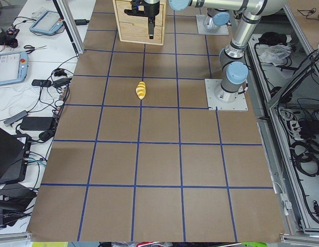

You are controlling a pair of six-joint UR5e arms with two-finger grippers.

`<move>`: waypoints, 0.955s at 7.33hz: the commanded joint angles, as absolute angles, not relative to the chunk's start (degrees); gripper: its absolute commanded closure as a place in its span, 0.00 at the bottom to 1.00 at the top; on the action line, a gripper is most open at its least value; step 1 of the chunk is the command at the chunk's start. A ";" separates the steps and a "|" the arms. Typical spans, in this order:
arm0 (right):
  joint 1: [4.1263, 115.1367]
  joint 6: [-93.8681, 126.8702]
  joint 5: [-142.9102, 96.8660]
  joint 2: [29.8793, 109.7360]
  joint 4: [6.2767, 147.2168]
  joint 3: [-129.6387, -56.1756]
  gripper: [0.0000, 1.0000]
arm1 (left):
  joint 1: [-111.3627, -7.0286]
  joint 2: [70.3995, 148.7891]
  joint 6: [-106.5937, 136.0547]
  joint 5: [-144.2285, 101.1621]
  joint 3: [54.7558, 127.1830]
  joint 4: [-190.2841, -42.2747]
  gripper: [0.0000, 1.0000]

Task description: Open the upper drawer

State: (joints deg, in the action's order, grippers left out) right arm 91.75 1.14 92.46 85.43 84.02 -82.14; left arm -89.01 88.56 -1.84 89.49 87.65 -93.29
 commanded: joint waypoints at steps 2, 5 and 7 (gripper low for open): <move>91.76 1.14 92.46 85.43 84.02 -82.18 0.00 | -89.21 89.38 -1.41 89.04 88.33 -92.20 0.00; 91.76 1.14 92.46 85.43 84.02 -82.18 0.00 | -89.65 89.12 1.40 88.68 88.85 -91.33 0.00; 91.67 1.06 92.46 85.43 84.02 -82.09 0.00 | -89.56 87.99 0.70 88.68 90.78 -90.97 0.00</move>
State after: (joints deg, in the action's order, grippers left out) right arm 91.70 1.13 92.46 85.43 84.02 -82.11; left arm -89.62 88.67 0.85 88.75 89.72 -91.32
